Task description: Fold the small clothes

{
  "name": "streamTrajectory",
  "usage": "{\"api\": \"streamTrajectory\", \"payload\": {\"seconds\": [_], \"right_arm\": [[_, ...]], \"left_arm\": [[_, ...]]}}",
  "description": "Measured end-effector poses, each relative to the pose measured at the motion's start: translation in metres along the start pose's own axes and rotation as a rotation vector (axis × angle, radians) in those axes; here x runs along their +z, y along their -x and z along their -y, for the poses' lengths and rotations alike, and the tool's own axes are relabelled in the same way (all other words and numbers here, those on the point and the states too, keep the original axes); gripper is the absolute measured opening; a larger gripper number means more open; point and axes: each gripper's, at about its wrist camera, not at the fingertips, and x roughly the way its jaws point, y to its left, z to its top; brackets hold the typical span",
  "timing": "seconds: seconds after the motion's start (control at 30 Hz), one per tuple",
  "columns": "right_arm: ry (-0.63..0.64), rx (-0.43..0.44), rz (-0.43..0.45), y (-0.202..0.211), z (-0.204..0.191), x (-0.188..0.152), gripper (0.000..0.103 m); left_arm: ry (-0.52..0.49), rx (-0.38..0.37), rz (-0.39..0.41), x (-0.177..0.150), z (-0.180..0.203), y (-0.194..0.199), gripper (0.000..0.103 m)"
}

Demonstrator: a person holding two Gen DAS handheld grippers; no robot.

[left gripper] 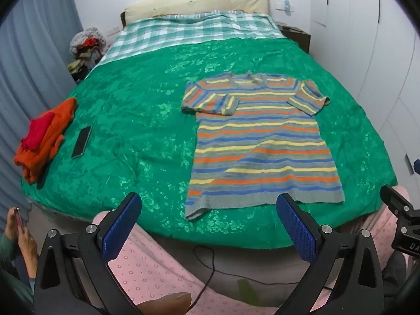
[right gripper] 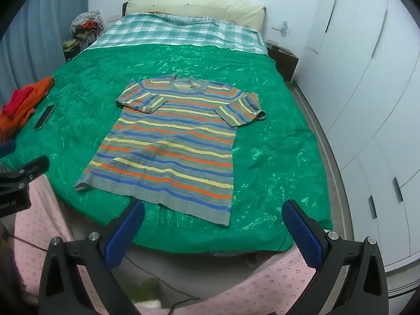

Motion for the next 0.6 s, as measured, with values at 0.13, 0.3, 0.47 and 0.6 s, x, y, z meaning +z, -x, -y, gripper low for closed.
{"api": "streamTrajectory", "payload": {"seconds": [0.13, 0.3, 0.47, 0.6], "right_arm": [[-0.001, 0.002, 0.0, 0.0, 0.0, 0.0, 0.103], [-0.005, -0.003, 0.0, 0.001, -0.001, 0.0, 0.103], [-0.02, -0.005, 0.009, 0.001, 0.002, 0.0, 0.103], [-0.027, 0.003, -0.001, -0.004, 0.006, 0.001, 0.103]], "left_arm": [[-0.004, 0.01, 0.0, -0.001, 0.005, 0.0, 0.103], [0.01, 0.019, -0.003, -0.001, -0.006, -0.004, 0.103], [0.031, 0.038, -0.018, -0.004, -0.017, -0.015, 0.103], [0.037, 0.024, -0.034, -0.005, -0.02, -0.019, 0.103]]}}
